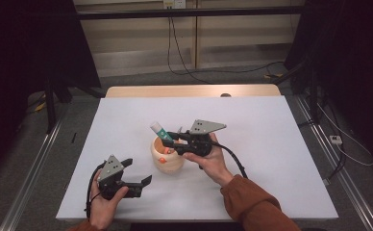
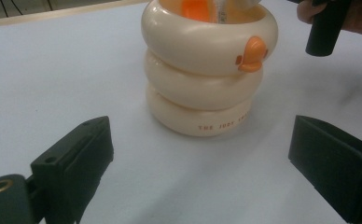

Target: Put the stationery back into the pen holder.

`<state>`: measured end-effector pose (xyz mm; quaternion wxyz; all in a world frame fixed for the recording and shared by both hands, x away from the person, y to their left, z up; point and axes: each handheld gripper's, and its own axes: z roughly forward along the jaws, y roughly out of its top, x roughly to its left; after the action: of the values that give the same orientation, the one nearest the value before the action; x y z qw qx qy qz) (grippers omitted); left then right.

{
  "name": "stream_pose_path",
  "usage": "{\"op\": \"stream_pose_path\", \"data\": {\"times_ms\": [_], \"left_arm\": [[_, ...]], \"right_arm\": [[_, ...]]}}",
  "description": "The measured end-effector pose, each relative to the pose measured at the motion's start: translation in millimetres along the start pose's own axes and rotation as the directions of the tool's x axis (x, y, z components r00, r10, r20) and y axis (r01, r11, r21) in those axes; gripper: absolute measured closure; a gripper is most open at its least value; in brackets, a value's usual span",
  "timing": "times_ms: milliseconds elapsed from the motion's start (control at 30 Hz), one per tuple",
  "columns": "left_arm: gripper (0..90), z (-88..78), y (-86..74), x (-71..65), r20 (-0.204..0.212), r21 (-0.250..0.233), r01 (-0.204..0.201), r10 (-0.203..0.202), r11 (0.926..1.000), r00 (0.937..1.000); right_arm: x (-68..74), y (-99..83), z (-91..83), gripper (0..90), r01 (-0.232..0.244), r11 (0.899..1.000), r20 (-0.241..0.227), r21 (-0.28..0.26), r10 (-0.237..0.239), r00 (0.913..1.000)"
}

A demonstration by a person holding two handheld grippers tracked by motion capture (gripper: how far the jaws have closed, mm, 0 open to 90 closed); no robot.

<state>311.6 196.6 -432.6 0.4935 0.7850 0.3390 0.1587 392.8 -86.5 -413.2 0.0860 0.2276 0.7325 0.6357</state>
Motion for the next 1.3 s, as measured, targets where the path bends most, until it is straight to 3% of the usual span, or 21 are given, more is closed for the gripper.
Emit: {"op": "stream_pose_path", "data": {"times_ms": [567, 733, 867, 1167, 1300], "left_arm": [[6.4, 0.0, 0.0, -0.1, 0.002, 0.002, -0.003, 0.003, 1.0000, 1.0000], [6.3, 0.0, -0.1, 0.0, 0.002, 0.001, -0.001, 0.001, 1.0000, 1.0000], [6.4, 0.2, -0.1, -0.1, 0.003, 0.003, -0.003, 0.003, 1.0000, 1.0000], [6.4, 0.3, -0.1, 0.3, 0.000, 0.006, -0.002, 0.002, 1.0000, 1.0000], [6.3, 0.3, 0.6, 0.5, -0.003, 0.001, -0.003, 0.003, 1.0000, 1.0000]], "right_arm": [[0.5, -11.7, 11.3, 66.6, 0.021, 0.995, 0.002, 0.099, -0.021, 0.9998], [1.6, -6.2, 7.8, 54.1, 0.019, 0.998, 0.004, 0.064, -0.020, 0.9998], [2.4, -2.4, 4.0, 45.3, 0.027, 0.997, 0.014, 0.075, -0.029, 0.9995], [1.7, 1.3, -3.4, 36.9, 0.015, 0.995, 0.039, 0.097, -0.018, 0.9991], [0.6, 3.8, -7.0, 29.5, 0.012, 0.996, 0.071, 0.093, -0.019, 0.9973]]}}
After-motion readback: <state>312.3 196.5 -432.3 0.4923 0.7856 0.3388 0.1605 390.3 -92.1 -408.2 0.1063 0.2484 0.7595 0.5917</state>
